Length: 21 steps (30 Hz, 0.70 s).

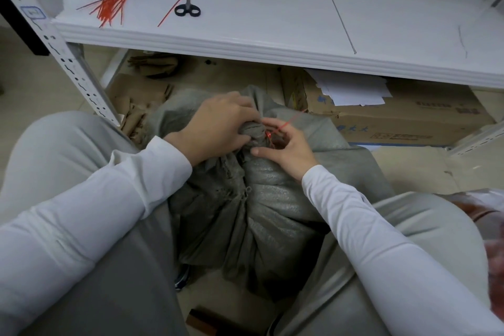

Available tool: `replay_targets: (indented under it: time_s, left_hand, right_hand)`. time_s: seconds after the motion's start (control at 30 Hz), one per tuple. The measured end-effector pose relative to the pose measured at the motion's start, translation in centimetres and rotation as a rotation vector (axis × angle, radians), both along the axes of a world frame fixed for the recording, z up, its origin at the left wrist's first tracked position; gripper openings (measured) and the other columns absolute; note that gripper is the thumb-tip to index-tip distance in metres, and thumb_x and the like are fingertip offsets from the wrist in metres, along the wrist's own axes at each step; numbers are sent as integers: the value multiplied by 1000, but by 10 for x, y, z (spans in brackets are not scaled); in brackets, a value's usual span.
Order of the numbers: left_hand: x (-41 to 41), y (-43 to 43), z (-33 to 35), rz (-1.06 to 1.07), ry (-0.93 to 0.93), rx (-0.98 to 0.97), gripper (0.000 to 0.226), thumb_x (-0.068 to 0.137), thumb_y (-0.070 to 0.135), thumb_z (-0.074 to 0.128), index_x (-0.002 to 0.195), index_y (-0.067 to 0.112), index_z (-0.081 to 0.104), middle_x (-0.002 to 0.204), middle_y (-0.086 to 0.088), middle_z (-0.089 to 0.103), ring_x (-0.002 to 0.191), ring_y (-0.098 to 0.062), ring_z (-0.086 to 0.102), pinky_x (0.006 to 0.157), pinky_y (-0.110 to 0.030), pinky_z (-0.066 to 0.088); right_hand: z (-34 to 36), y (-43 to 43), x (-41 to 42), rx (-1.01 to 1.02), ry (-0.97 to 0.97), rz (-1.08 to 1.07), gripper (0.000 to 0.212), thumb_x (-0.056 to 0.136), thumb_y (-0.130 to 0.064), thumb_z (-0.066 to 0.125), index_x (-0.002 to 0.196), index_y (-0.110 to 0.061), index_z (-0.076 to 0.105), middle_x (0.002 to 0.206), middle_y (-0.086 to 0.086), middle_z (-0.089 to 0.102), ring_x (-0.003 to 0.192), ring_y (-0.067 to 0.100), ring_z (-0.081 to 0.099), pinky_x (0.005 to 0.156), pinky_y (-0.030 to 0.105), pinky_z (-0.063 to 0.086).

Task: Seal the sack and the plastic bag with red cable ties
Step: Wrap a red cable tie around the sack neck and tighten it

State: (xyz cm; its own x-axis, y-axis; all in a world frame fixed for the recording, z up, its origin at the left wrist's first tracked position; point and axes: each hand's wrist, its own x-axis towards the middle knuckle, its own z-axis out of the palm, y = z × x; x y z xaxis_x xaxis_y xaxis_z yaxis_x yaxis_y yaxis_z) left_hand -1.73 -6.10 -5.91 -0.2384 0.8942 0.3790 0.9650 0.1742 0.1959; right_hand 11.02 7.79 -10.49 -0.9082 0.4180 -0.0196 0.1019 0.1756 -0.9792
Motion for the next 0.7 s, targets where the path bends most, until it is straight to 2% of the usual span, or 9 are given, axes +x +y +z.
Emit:
replay_targets:
  time_s: [0.07, 0.13, 0.23, 0.37, 0.5, 0.57, 0.63, 0.7]
  left_hand:
    - [-4, 0, 4, -118, 81, -9, 33, 65, 18, 70, 98, 14, 74, 90, -4, 66, 81, -29, 59, 63, -37, 50]
    - [-8, 0, 6, -176, 84, -18, 36, 65, 17, 75, 101, 17, 73, 91, -3, 66, 83, -27, 58, 61, -38, 50]
    - [-11, -1, 10, -213, 12, -9, 34, 70, 25, 67, 103, 20, 72, 94, -1, 65, 87, -23, 56, 61, -38, 49]
    - [-15, -2, 12, -231, -10, -30, 32, 70, 24, 67, 100, 17, 72, 93, -2, 65, 88, -24, 58, 62, -37, 50]
    - [-15, -1, 11, -250, 92, -59, 32, 67, 18, 76, 98, 14, 71, 90, -4, 66, 88, -27, 61, 60, -36, 52]
    - [-16, 1, 13, -261, 168, -72, 32, 65, 17, 77, 96, 14, 70, 88, -5, 66, 86, -29, 63, 58, -35, 51]
    - [-16, 2, 16, -282, 221, -64, 30, 64, 15, 77, 93, 14, 70, 86, -4, 66, 83, -28, 63, 56, -33, 48]
    - [-16, 2, 17, -296, 268, -66, 22, 69, 19, 66, 89, 14, 69, 83, -3, 66, 80, -27, 63, 53, -32, 48]
  right_hand:
    - [0, -3, -2, -15, 38, 10, 55, 67, 7, 80, 113, -18, 62, 102, -7, 69, 98, 1, 65, 92, 18, 48]
    - [1, -5, -4, -3, 74, 12, 57, 69, 7, 79, 119, -14, 61, 106, -3, 69, 103, 8, 65, 97, 26, 48]
    - [4, -4, -6, 33, 128, 27, 60, 72, 6, 76, 121, -24, 58, 115, -6, 66, 114, 9, 60, 104, 31, 44]
    - [3, 1, -9, 92, 100, 53, 50, 74, 3, 75, 120, -10, 62, 107, 1, 69, 104, 10, 64, 96, 27, 48]
    - [0, 2, -11, 108, 38, 84, 40, 76, -11, 74, 115, -13, 67, 100, 5, 72, 94, 13, 65, 90, 29, 49]
    - [0, 0, -11, 107, 17, 80, 37, 77, -14, 72, 114, -10, 68, 96, 8, 73, 89, 12, 64, 83, 25, 49]
    - [0, -2, -11, 103, -13, 80, 30, 81, -10, 71, 111, -6, 69, 87, 1, 74, 82, 6, 63, 77, 18, 47]
    - [0, -2, -10, 103, -32, 81, 23, 86, -3, 68, 108, -5, 69, 74, -18, 70, 73, -7, 59, 71, 10, 42]
